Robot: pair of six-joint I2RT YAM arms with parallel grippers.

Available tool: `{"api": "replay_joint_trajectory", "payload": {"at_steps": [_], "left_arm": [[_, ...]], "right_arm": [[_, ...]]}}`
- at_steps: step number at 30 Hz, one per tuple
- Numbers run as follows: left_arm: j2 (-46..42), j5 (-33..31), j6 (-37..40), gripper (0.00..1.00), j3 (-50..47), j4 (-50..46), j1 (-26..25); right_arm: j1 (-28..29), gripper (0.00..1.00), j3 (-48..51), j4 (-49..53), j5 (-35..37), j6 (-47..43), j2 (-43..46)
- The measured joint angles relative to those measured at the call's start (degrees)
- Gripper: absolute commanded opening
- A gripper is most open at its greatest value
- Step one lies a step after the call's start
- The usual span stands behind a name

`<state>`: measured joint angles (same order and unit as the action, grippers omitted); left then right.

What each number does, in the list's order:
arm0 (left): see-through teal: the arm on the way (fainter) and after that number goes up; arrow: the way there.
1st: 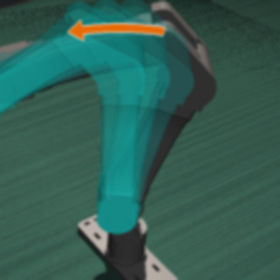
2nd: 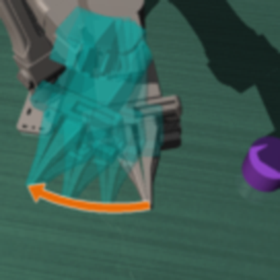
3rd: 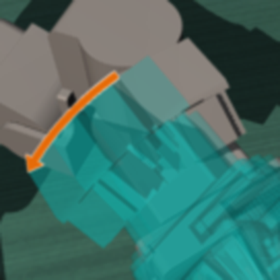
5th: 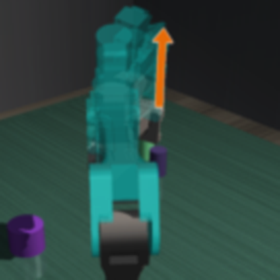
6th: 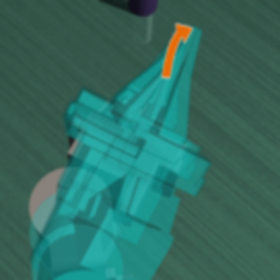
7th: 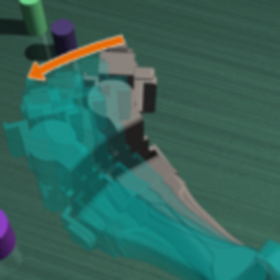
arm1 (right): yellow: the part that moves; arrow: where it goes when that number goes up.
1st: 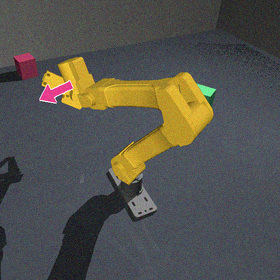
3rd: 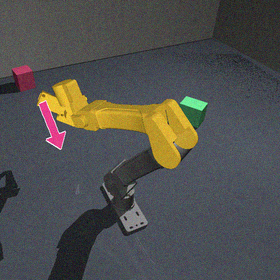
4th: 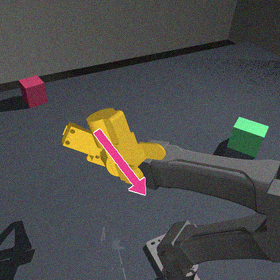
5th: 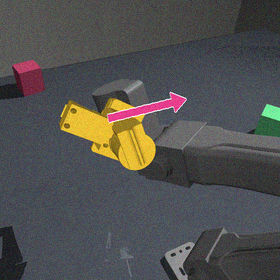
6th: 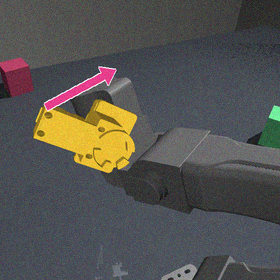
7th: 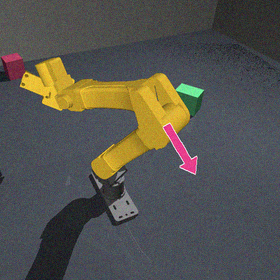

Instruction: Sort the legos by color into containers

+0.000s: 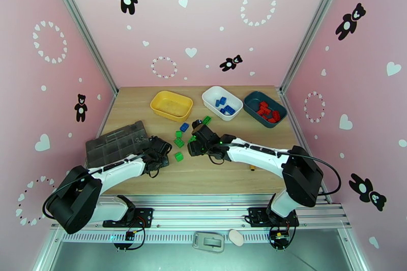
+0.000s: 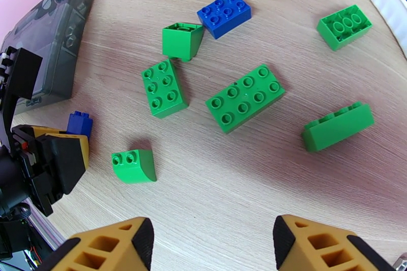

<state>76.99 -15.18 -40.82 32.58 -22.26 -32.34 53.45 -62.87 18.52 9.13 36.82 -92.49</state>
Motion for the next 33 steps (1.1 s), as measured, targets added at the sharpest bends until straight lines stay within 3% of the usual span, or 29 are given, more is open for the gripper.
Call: {"api": "replay_joint_trajectory", "payload": {"at_steps": [9, 16, 25, 33], "left_arm": [[-2.2, 2.4, 1.4, 0.34, 5.5, -2.2, -2.8], [-0.4, 12.0, 5.6, 0.33, 16.4, -1.5, -2.8], [16.9, 25.1, 8.5, 0.32, 38.3, 2.8, -3.1], [37.6, 30.9, 8.7, 0.32, 64.7, 3.2, -3.8]], "right_arm": [[-3.6, 0.67, 2.8, 0.3, 0.5, 0.0, 4.9], [-12.7, 0.7, 6.3, -0.6, -3.3, 0.8, 11.3], [-23.6, 0.71, 8.9, -3.1, -9.5, 4.4, 17.1], [-30.8, 0.75, 10.6, -2.2, -9.7, 4.9, 28.7]]}}
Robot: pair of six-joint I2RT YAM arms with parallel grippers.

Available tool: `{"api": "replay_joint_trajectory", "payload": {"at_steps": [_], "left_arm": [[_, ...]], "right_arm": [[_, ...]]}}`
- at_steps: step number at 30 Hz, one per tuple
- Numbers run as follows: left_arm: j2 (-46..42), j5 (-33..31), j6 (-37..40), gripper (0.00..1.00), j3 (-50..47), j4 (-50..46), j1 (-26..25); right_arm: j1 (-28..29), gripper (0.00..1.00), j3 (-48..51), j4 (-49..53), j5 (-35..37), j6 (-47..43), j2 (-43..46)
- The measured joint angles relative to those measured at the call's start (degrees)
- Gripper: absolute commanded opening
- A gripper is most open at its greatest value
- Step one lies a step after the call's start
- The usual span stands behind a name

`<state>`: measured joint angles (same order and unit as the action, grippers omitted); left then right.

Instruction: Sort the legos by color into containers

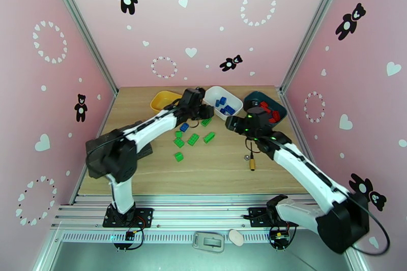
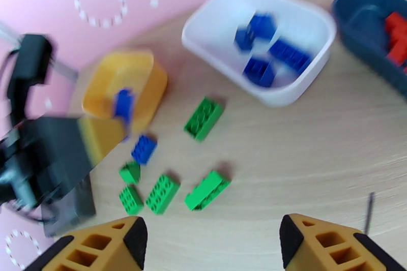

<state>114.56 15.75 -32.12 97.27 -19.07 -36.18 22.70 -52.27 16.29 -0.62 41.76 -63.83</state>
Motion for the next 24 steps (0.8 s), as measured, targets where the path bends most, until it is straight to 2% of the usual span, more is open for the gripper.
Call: {"api": "replay_joint_trajectory", "payload": {"at_steps": [7, 8, 11, 13, 15, 19, 24], "left_arm": [[18.9, 2.1, 0.0, 0.36, 25.9, -4.2, 0.0], [21.4, 2.1, 0.0, 0.41, 29.4, -5.0, 0.0], [28.0, 2.5, 0.0, 0.66, 39.1, -8.0, 0.0], [31.1, 2.6, 0.0, 0.75, 43.6, -9.7, -0.1], [31.9, 2.5, 0.0, 0.79, 44.6, -11.0, -0.2], [30.9, 1.6, 1.1, 0.8, 43.6, -12.1, -1.0], [21.1, -2.0, 3.6, 0.79, 30.1, -11.7, -2.6]], "right_arm": [[-1.4, 0.76, 1.7, 3.2, 0.2, -0.4, 5.6], [-1.4, 0.76, 2.1, 3.7, 0.2, -0.4, 5.9], [-1.4, 0.76, 3.2, 5.2, 0.2, -0.4, 6.7], [-1.5, 0.76, 3.5, 6.0, 0.2, -0.5, 6.9], [-1.4, 0.76, 3.5, 6.3, 0.2, -0.7, 6.9], [-1.4, 0.75, 3.5, 6.7, 0.1, -0.9, 6.9], [-1.4, 0.71, 3.5, 6.7, -0.8, -0.9, 6.8]]}}
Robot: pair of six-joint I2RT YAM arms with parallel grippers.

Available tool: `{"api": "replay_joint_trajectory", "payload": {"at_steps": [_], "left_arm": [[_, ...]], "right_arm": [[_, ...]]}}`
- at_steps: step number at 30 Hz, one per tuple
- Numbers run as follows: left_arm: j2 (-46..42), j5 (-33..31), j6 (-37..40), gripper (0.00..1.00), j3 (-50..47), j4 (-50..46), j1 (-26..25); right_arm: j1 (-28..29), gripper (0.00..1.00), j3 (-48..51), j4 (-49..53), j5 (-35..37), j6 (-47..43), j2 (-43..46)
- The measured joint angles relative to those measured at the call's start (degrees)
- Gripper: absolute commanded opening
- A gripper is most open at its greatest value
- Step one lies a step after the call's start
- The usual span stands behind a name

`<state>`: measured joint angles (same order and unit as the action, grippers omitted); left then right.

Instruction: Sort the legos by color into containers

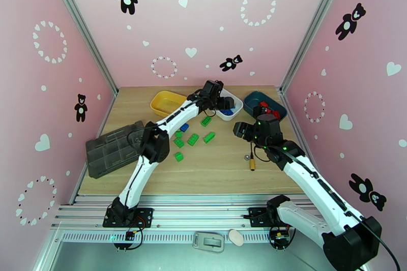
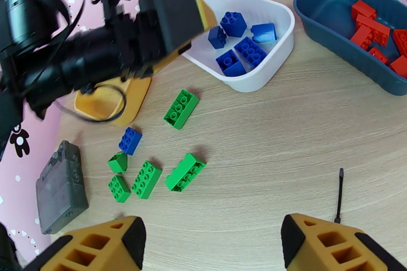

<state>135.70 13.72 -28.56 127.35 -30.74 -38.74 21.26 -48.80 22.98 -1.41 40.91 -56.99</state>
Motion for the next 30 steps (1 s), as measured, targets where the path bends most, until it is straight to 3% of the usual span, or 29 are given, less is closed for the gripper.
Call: {"api": "replay_joint_trajectory", "payload": {"at_steps": [7, 13, 21, 30], "left_arm": [[-21.1, -10.5, 3.1, 0.78, -24.3, 3.0, -0.8], [-32.1, -21.5, 5.3, 0.78, -41.9, 5.1, -0.7], [-33.7, -29.2, 6.1, 0.79, -57.2, 5.9, 0.4], [-33.2, -31.1, 8.3, 0.79, -59.3, 8.8, 3.0]], "right_arm": [[2.4, 0.65, 0.0, -0.4, -0.5, 0.0, -3.5], [6.7, 0.6, -0.2, -1.2, -0.3, -0.2, -7.7], [11.5, 0.58, -3.3, -2.6, 0.6, -0.4, -14.1], [12.9, 0.57, -4.7, -3.5, 0.9, -0.5, -16.4]]}}
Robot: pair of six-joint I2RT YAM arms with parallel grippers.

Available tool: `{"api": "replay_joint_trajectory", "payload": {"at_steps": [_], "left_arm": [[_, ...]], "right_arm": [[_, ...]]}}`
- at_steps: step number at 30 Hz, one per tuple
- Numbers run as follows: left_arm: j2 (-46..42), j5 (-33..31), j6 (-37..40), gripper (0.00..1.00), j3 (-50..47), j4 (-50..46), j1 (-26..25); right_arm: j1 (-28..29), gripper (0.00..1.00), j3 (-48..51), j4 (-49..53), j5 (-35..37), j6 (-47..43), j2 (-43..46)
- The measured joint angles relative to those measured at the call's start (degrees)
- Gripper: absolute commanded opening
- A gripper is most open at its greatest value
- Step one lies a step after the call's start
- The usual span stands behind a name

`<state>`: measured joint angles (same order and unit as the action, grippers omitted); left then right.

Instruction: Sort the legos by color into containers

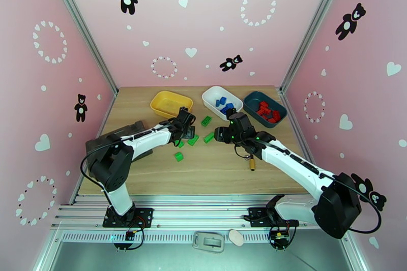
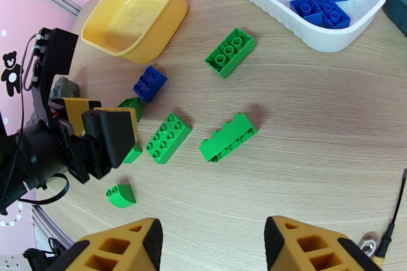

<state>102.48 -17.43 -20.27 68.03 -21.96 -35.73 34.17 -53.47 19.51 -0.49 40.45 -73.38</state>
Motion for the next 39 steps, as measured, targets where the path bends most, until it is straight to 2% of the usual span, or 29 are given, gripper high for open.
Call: {"api": "replay_joint_trajectory", "payload": {"at_steps": [9, 25, 39], "left_arm": [[5.8, 0.3, 2.1, 0.78, 1.9, 1.9, 2.1], [13.1, 0.3, 3.6, 0.74, 6.0, 4.9, 2.3], [14.7, 0.3, 3.6, 0.43, 8.0, 4.9, 2.3]], "right_arm": [[0.0, 0.57, -0.3, 0.0, 1.1, -0.4, 0.0], [0.0, 0.57, -0.6, 0.1, 1.8, -0.5, 0.0], [0.0, 0.57, -0.6, 0.1, 2.2, -0.6, 0.0]]}}
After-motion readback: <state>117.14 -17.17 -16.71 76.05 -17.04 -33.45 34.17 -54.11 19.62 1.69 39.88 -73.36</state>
